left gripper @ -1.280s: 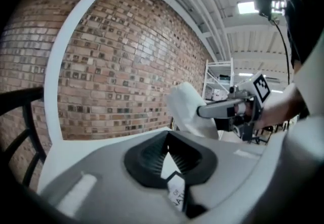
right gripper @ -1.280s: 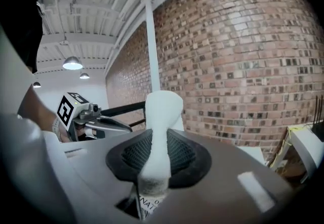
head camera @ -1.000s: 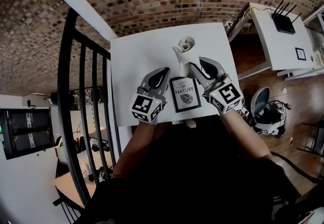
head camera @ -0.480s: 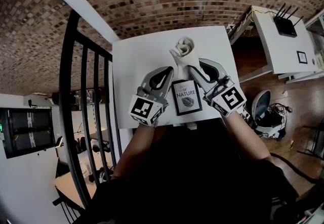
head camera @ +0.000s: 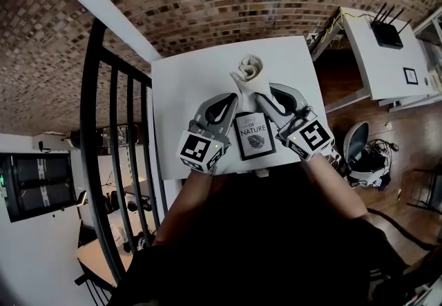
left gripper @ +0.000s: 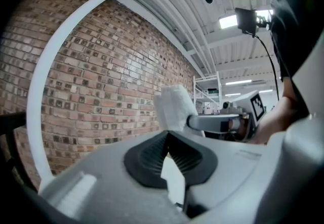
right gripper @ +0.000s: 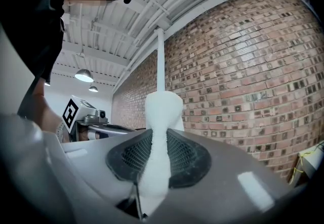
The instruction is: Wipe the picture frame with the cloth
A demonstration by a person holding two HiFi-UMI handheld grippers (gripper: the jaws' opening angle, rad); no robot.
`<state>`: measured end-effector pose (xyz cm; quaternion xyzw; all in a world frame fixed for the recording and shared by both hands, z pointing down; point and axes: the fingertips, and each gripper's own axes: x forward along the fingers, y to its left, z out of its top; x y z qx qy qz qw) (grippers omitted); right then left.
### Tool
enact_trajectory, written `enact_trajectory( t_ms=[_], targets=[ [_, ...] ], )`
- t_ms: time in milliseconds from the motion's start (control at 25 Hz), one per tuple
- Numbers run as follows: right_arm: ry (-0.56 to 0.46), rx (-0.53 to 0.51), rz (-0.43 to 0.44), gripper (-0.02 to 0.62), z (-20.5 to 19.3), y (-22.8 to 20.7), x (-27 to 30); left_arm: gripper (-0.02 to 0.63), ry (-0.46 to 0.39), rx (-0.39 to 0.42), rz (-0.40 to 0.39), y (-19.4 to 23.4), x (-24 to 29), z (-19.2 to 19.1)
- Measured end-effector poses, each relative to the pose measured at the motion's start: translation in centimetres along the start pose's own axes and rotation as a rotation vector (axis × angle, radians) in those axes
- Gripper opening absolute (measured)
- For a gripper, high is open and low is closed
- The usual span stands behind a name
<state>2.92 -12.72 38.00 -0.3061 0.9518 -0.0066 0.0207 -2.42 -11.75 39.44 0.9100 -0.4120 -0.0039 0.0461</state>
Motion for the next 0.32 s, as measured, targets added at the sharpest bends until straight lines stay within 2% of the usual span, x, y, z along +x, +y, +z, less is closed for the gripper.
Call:
enact_trajectory(
  t_ms=[320],
  targets=[
    [0.024,0.014,-0.024,0.084,-0.46,-0.65,-0.25,0.000,0.014,-0.007,-0.006,-0.08,0.32,-0.69]
  ],
)
